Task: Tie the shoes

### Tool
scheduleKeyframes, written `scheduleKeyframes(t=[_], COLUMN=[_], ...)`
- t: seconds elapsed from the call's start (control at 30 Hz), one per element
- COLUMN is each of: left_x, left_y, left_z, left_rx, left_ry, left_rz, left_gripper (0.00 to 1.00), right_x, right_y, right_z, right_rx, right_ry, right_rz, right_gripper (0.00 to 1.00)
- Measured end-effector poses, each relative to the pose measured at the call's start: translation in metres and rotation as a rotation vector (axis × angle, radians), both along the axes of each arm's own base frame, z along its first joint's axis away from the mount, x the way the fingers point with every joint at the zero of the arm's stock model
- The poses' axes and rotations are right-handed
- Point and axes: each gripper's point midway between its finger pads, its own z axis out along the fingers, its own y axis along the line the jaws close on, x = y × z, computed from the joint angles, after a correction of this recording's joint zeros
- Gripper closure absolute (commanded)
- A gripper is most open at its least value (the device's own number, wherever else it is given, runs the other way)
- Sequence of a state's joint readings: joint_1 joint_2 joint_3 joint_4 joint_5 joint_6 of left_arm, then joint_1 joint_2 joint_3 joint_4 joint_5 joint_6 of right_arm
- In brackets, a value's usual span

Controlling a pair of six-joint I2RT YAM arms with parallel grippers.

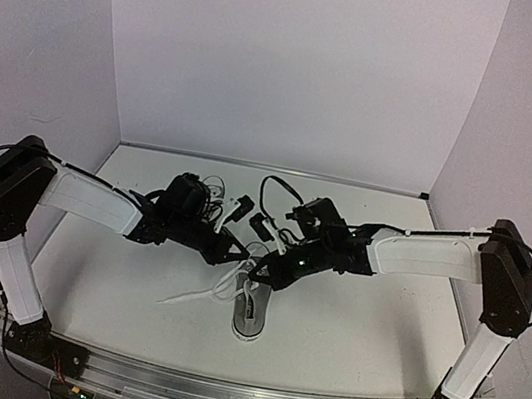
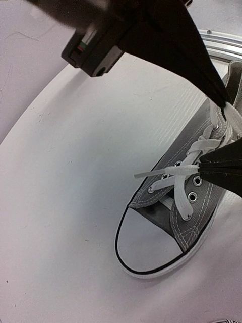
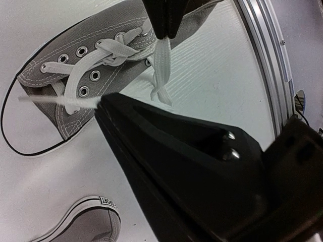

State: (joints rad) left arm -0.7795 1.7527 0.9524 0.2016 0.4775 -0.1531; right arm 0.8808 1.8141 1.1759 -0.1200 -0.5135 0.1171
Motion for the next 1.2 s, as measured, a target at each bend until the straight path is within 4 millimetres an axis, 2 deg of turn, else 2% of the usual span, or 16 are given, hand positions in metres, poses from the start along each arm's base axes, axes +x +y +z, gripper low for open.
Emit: scheduleKeyframes(t=[0.13,0.3,0.53,0.67,1.2], left_x=[-0.006,-0.022,-0.056,-0.068,-0.094], left_y=[-0.005,-0.007,0.004,0.007,0.002], left_z=[-0.012,-0.014,-0.032,-0.037,-0.013], left_rx=[0.007,-0.013,-0.020,-0.030,-0.151], left_ry=[0.021,0.040,0.125,0.153,0.169], left_rz=[-0.057,-0.143,-0.253,-0.294,-0.459], left_gripper=[1.00,1.00,1.00,1.00,1.00], right_x=[0.000,0.002,0.003,0.004,0.006], right_y=[0.000,0.000,-0.003,-0.003,-0.004], right_z=[0.005,0.009,0.005,0.004,0.004], right_rx=[0.008,0.013,-0.001,-0.003,-0.007], right_ry=[-0.016,-0.035,-0.041,-0.045,-0.049], right_rz=[0.006,0.003,-0.009,-0.013,-0.024], right_gripper=[1.00,1.00,1.00,1.00,0.99])
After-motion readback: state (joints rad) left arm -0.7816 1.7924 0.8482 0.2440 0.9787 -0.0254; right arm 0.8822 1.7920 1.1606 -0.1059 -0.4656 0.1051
